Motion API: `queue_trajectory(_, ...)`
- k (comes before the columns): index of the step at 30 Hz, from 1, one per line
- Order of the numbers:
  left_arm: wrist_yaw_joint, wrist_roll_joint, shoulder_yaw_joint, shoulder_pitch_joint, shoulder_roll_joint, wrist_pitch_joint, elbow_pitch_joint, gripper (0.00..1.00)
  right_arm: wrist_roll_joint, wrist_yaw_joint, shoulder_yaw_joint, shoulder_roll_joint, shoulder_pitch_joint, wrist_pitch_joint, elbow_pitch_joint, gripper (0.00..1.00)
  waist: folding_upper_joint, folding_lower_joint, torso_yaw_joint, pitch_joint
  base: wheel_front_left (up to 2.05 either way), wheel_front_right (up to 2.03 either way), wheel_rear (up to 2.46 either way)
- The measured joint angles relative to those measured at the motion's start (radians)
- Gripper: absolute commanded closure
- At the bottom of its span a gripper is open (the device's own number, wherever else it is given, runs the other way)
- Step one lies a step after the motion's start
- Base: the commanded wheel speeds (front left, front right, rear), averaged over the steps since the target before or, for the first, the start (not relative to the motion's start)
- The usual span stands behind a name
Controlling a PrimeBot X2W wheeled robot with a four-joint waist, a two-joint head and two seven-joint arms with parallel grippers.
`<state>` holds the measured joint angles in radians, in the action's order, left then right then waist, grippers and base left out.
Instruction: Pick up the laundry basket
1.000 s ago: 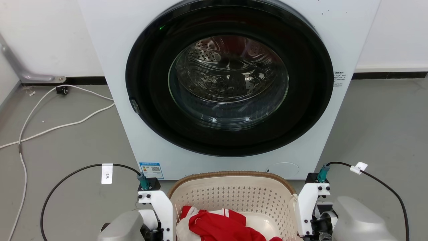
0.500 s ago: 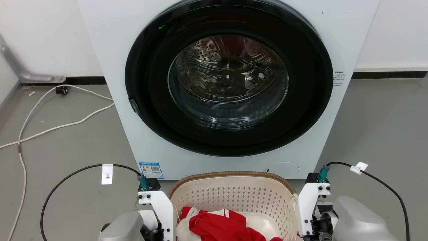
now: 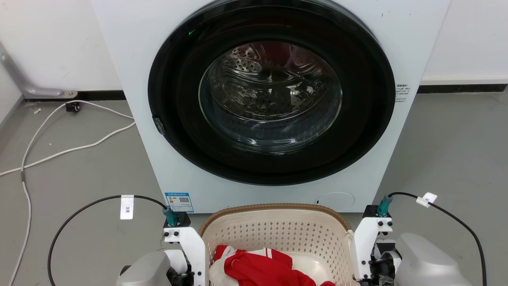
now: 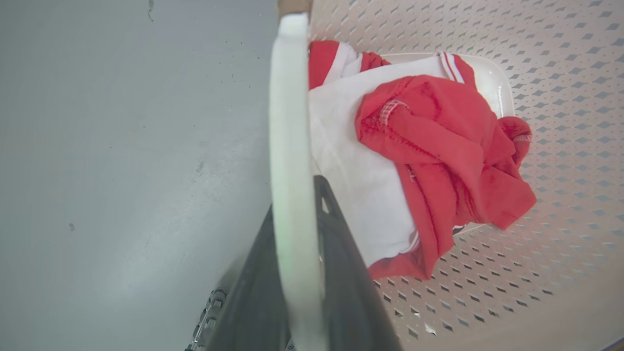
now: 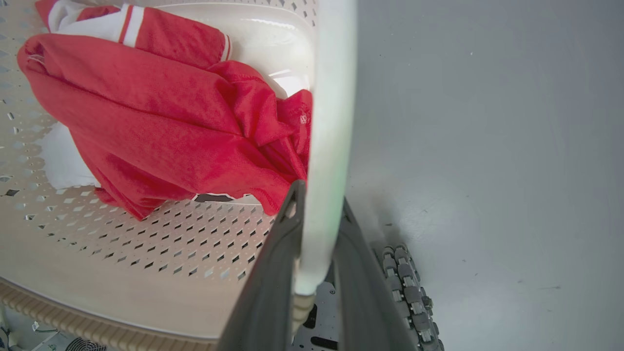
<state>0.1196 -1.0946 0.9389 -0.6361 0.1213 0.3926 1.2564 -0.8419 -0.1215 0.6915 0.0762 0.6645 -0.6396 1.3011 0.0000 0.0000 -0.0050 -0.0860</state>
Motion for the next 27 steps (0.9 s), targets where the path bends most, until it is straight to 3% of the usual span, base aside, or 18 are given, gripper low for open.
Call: queue_trajectory(27,0.000,-0.030,0.028,-0.004,-0.001,-0.005,0.007,1.00,0.015,0.000,-0.013,-0.001,-0.007,0.000,0.000,1.00,0.0000,0.0000,-0.001,0.001,0.00,0.00,0.00)
